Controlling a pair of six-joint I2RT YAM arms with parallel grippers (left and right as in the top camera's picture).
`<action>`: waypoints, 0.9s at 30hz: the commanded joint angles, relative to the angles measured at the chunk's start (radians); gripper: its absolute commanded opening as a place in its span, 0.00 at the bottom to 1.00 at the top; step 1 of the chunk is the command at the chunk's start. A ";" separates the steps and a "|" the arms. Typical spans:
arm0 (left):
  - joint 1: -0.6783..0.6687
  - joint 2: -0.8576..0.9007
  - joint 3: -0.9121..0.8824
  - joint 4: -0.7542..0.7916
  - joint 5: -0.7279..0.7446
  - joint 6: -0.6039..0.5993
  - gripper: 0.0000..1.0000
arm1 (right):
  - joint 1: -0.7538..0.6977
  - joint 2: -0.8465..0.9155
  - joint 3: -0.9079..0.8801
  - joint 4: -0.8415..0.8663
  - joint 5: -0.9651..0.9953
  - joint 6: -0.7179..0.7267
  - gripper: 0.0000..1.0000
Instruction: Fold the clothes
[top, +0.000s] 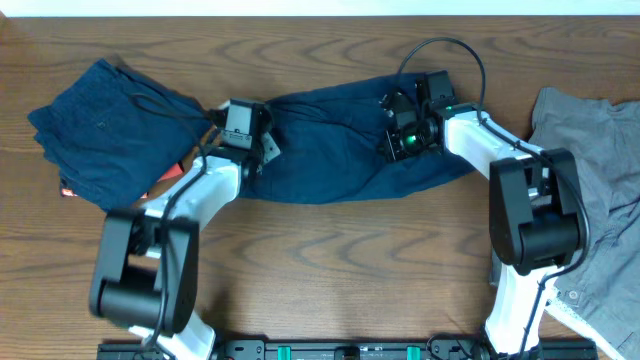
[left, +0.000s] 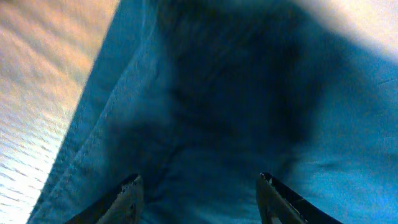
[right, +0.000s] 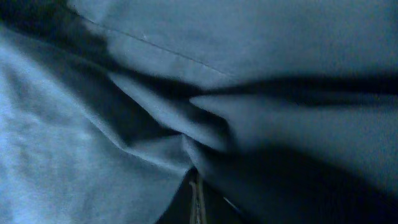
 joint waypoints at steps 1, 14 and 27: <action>0.001 0.039 0.007 -0.015 -0.005 0.014 0.59 | -0.036 0.026 0.004 0.025 0.332 0.146 0.08; 0.002 0.069 0.000 -0.216 -0.031 0.014 0.53 | -0.190 0.025 0.004 0.151 0.432 0.196 0.45; 0.054 -0.167 0.002 -0.263 -0.038 0.163 0.98 | -0.238 -0.050 0.005 0.039 0.407 0.198 0.66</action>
